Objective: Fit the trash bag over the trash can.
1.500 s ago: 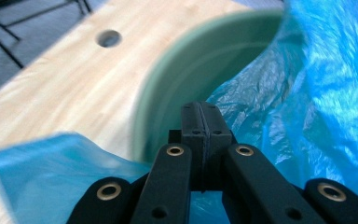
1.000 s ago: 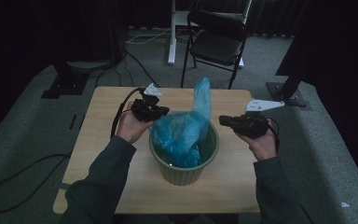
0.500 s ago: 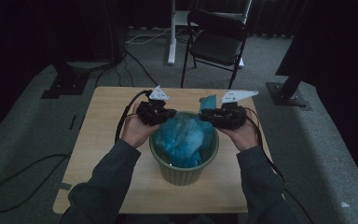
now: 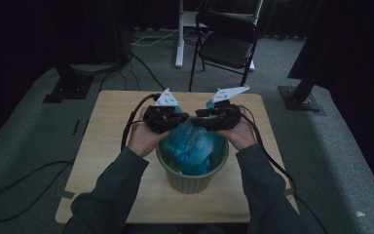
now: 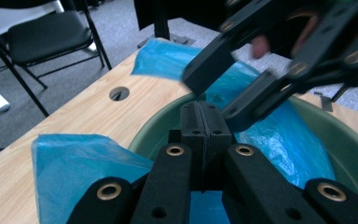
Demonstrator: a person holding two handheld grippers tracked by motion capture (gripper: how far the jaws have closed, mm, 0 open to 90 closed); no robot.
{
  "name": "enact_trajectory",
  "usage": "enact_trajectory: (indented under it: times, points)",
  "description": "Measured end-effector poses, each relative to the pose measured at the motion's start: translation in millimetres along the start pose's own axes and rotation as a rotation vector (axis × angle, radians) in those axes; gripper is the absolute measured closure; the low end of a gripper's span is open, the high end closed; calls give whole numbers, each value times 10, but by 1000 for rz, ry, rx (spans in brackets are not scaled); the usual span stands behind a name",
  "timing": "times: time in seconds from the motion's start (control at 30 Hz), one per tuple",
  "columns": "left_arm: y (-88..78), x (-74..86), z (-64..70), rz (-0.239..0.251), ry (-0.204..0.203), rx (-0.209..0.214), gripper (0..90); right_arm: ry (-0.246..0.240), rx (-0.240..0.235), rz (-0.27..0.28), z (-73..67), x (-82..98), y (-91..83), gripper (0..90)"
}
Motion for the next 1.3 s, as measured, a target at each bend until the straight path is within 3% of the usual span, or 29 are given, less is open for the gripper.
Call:
enact_trajectory:
  times: [0.23, 0.43, 0.63, 0.73, 0.9, 1.03, 1.17, 1.2, 1.3]
  points:
    - [-98, -34, -28, 50, -16, -22, 899, -24, 19, -89, 6, 52, 151, 536]
    - [-142, 0, -94, 63, -45, -49, 899, -43, 115, -153, 54, 134, 201, 547]
    - [-98, 107, -186, 31, -82, -79, 899, -50, 167, -169, 103, 192, 129, 541]
    - [-66, 153, -189, 21, -93, -75, 899, -39, 170, -173, 140, 232, 84, 537]
    - [-42, 140, -130, 22, -74, -57, 899, -42, 144, -121, 106, 173, 23, 528]
    - [-37, 109, -86, 29, -59, -52, 899, -42, 151, -84, 82, 95, 9, 532]
    - [-59, 93, -88, 47, -68, -52, 899, -50, 162, -111, 86, 93, 55, 553]
    - [-78, 105, -108, 49, -74, -57, 899, -54, 198, -140, 121, 123, 92, 616]
    - [-89, 151, -136, 38, -82, -61, 899, -50, 266, -161, 199, 159, 103, 726]
Point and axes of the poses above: each handheld gripper's, and its own axes: y roughly forward along the jaws, x roughly out of its underside, z roughly to its right, the point moved 6 cm from there along y, roughly forward along the jaws, and after that the axes turned 15 degrees about y, right-handed, at the moved point
